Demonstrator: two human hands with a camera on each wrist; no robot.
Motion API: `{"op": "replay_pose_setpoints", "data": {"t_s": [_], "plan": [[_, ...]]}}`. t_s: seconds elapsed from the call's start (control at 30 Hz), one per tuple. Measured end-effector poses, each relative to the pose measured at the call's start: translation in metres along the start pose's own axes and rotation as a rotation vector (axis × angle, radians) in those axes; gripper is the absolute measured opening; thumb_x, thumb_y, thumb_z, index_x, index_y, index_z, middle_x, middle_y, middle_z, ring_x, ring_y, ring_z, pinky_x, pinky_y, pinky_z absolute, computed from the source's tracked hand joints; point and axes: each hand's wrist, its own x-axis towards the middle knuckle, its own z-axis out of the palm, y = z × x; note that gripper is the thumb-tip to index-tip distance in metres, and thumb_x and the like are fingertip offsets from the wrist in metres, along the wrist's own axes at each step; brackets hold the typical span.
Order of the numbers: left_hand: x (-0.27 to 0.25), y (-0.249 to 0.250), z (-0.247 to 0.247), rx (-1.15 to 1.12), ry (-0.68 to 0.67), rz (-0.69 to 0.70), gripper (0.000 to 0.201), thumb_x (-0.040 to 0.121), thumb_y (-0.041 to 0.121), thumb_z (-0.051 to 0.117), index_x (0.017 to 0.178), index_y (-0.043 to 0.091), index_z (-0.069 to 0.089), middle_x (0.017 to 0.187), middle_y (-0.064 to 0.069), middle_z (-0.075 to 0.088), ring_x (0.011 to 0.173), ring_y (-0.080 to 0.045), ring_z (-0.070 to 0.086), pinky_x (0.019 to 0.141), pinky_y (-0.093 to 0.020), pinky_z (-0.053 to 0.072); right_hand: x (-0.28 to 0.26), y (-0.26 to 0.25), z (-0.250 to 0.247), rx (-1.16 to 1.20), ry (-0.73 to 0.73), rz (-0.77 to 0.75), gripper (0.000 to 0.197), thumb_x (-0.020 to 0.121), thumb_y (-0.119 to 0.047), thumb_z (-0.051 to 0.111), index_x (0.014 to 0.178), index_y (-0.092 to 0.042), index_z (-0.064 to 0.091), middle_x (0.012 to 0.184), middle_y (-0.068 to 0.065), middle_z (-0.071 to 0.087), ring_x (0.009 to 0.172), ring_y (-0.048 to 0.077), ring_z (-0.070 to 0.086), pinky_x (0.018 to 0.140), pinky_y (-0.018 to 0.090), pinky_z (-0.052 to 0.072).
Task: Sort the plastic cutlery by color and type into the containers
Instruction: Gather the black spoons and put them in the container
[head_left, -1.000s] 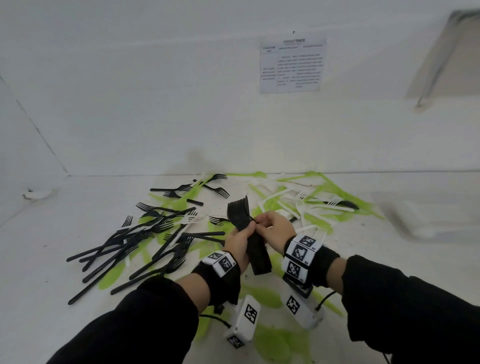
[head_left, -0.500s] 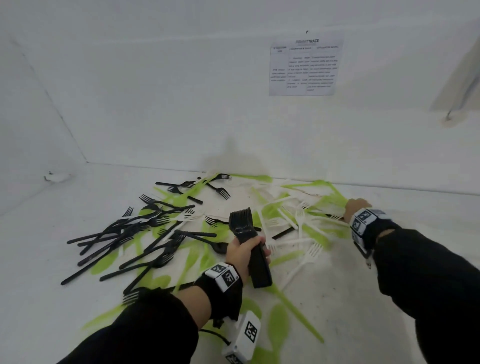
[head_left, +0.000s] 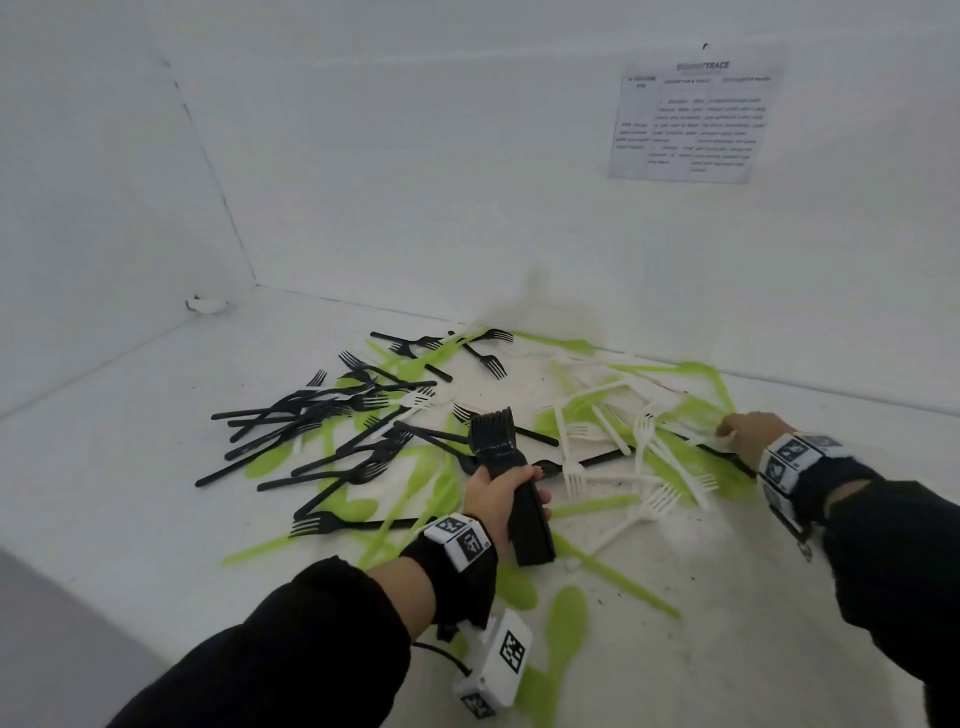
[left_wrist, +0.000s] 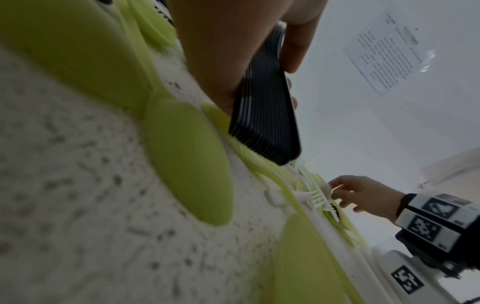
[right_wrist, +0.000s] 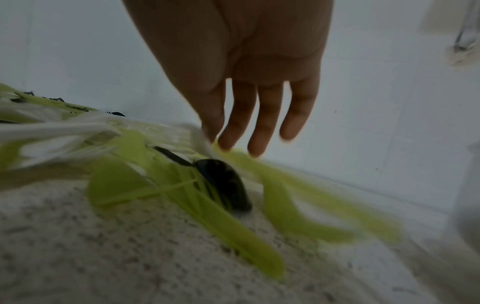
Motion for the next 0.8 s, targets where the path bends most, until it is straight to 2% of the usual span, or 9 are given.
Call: {"op": "replay_pose_setpoints", "data": {"t_s": [0.1,0.17,0.23,0.33,0.5,0.6,0.7,0.73,0.8], "plan": [[-0.003,-0.001,-0.001,0.008,-0.011,0.001,0.014,0.088,-0.003,0.056,0.088,0.007,0.047,0.077,-0.012,0.059,0.051,-0.023,0.055,0.046,-0.03,0.05,-0.007,-0.002,0.003,0.071,-0.039,-0.052,0.038,0.096,-0.02,0.045,0.133,-0.015,0.045,0.134,0.006,0.053,0.123,0.022,0.05,0.099,0.021,0.035],[-0.005,-0.002,-0.001,0.017,-0.014,0.005,0.014,0.088,-0.003,0.056,0.088,0.008,0.048,0.077,-0.011,0.06,0.052,-0.023,0.055,0.048,-0.031,0.05,-0.01,-0.001,0.006,0.148,-0.034,-0.118,0.04,0.09,-0.02,0.056,0.129,-0.011,0.048,0.125,0.006,0.059,0.11,0.022,0.055,0.093,0.021,0.038],[-0.006,-0.002,-0.002,0.017,-0.016,0.003,0.013,0.088,-0.003,0.056,0.089,0.008,0.049,0.077,-0.011,0.06,0.052,-0.024,0.056,0.049,-0.031,0.05,-0.011,0.0,0.009,0.183,-0.037,-0.163,0.041,0.085,-0.021,0.064,0.124,-0.011,0.053,0.121,0.006,0.061,0.106,0.02,0.056,0.09,0.021,0.04],[-0.007,-0.003,-0.001,0.014,-0.021,0.002,0.013,0.088,-0.003,0.056,0.089,0.008,0.049,0.077,-0.011,0.06,0.053,-0.024,0.055,0.047,-0.03,0.05,-0.01,0.001,0.014,0.231,-0.001,-0.202,0.035,0.079,-0.012,0.07,0.113,-0.008,0.062,0.114,0.007,0.065,0.092,0.016,0.055,0.078,0.016,0.038],[-0.005,-0.002,-0.002,0.015,-0.022,-0.002,0.014,0.088,-0.003,0.055,0.089,0.008,0.047,0.077,-0.011,0.06,0.053,-0.024,0.055,0.047,-0.029,0.05,-0.008,0.004,0.016,0.345,0.12,-0.234,0.032,0.08,-0.001,0.064,0.112,-0.003,0.06,0.105,0.013,0.067,0.077,0.019,0.051,0.072,0.018,0.036],[-0.005,-0.001,-0.002,0.024,-0.026,0.006,0.013,0.089,-0.003,0.054,0.09,0.008,0.047,0.076,-0.011,0.06,0.052,-0.024,0.055,0.048,-0.03,0.05,-0.007,0.006,0.01,0.344,0.166,-0.191,0.025,0.086,0.001,0.054,0.11,-0.002,0.058,0.099,0.017,0.068,0.081,0.023,0.055,0.079,0.027,0.043],[-0.003,0.003,-0.002,0.023,-0.027,0.012,0.009,0.091,-0.002,0.05,0.091,0.007,0.046,0.075,-0.011,0.06,0.052,-0.025,0.053,0.047,-0.03,0.049,-0.007,0.005,-0.003,0.306,0.193,-0.188,0.012,0.089,0.0,0.05,0.092,-0.01,0.056,0.104,0.017,0.065,0.095,0.031,0.058,0.082,0.033,0.044],[-0.003,0.005,-0.003,0.022,-0.025,0.013,0.008,0.092,-0.001,0.048,0.092,0.007,0.046,0.075,-0.012,0.06,0.051,-0.025,0.053,0.046,-0.029,0.049,-0.006,0.005,-0.007,0.311,0.191,-0.182,0.016,0.09,0.002,0.048,0.088,-0.013,0.054,0.103,0.017,0.064,0.092,0.031,0.059,0.079,0.034,0.046],[0.0,0.008,-0.006,0.024,-0.012,0.02,0.006,0.093,0.001,0.046,0.092,0.007,0.046,0.076,-0.012,0.06,0.047,-0.023,0.054,0.045,-0.028,0.049,-0.009,0.003,-0.015,0.387,0.181,-0.165,0.022,0.09,0.006,0.042,0.088,-0.01,0.055,0.091,0.016,0.06,0.066,0.027,0.061,0.055,0.03,0.05]]}}
